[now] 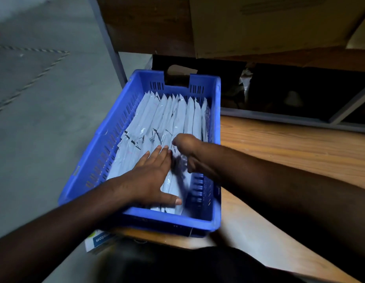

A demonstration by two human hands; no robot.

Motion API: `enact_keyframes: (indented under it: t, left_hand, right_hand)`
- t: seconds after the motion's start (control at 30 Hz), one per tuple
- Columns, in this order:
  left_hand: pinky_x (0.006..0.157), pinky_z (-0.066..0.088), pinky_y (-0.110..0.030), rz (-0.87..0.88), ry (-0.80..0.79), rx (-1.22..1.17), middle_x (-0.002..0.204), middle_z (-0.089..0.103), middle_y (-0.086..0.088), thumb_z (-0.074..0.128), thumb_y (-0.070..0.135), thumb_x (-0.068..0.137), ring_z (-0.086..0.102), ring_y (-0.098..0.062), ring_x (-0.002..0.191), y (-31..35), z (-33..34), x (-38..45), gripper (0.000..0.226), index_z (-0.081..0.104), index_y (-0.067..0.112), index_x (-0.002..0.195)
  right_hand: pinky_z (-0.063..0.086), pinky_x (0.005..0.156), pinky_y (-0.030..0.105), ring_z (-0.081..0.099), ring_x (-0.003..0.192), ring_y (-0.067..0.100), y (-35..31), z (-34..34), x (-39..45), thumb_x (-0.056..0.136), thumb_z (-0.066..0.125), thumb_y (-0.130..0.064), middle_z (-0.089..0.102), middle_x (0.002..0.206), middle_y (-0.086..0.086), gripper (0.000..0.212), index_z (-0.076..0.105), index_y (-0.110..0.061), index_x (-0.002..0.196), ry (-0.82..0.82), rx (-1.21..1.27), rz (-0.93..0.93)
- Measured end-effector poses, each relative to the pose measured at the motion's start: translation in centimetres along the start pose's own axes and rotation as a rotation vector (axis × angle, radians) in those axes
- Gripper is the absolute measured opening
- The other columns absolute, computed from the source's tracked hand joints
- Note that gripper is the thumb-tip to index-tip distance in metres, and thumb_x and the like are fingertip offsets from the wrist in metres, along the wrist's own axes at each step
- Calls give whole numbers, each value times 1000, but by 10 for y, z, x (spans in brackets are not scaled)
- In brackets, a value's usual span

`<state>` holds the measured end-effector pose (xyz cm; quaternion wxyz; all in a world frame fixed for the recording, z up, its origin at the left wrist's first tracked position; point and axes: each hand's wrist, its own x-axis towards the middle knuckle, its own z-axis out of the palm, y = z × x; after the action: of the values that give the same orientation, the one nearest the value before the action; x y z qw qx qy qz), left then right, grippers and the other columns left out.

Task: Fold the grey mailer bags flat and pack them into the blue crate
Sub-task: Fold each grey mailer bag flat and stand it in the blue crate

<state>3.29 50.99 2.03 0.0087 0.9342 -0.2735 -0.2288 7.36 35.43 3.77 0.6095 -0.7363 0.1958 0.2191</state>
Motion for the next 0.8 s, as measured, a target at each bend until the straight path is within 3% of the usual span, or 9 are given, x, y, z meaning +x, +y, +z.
enact_keyframes:
  t: [0.07,0.13,0.2,0.23,0.3,0.37,0.53,0.63,0.8]
  left_hand:
    - [125,-10,-32,34,119,-61,170,-14,-3,22,102,65,-17,-17,156,0,-10,-4,135,-9,13,162]
    - [127,3,-30,101,363,-134,169,20,-3,28,83,84,9,-16,157,4,-18,-3,105,21,13,162]
    - [126,22,-36,147,587,-212,154,51,1,43,57,97,35,-15,150,17,-29,1,66,50,17,149]
    - [124,28,-38,170,654,-248,146,58,5,49,48,98,42,-14,145,28,-36,4,54,57,19,144]
    - [120,35,-36,248,725,-257,137,65,7,55,41,98,51,-12,137,59,-54,15,45,62,20,137]
    - [115,39,-34,359,753,-232,131,68,3,59,38,97,58,-13,128,95,-73,31,42,64,17,134]
    - [115,38,-45,510,704,-74,126,68,0,59,35,96,60,-18,122,191,-92,102,40,65,17,131]
    - [119,34,-43,570,627,-25,130,67,1,57,37,97,58,-17,126,260,-88,154,41,63,20,134]
    - [113,38,-38,621,464,-49,133,66,2,53,40,98,57,-19,127,382,-70,240,43,61,22,136]
  right_hand:
    - [47,88,43,51,98,25,-5,-23,-15,105,48,-19,50,118,11,12,54,-11,98,-66,102,10]
    - [54,81,40,57,100,20,-14,-52,-35,102,54,-18,60,118,5,11,63,-15,108,-77,275,-50]
    - [53,75,33,61,96,14,-12,-84,-46,99,55,-7,68,109,0,21,70,-22,100,92,228,-392]
    - [50,75,33,61,90,11,-10,-103,-52,96,57,-5,70,100,-3,24,71,-24,96,206,136,-573]
    - [50,77,37,63,85,13,0,-138,-62,91,60,-11,72,91,-4,19,70,-27,92,354,68,-733]
    - [52,79,42,67,89,26,17,-172,-73,89,59,-16,73,94,5,15,69,-26,92,374,103,-754]
    - [56,79,47,72,94,22,81,-264,-98,95,56,4,76,97,-1,33,71,-25,91,505,87,-737]
    - [55,80,55,71,92,22,127,-328,-106,91,57,-6,76,95,0,28,73,-29,88,611,94,-663]
    - [55,79,50,71,89,20,194,-429,-111,87,59,-19,76,95,-6,17,73,-29,88,713,147,-528]
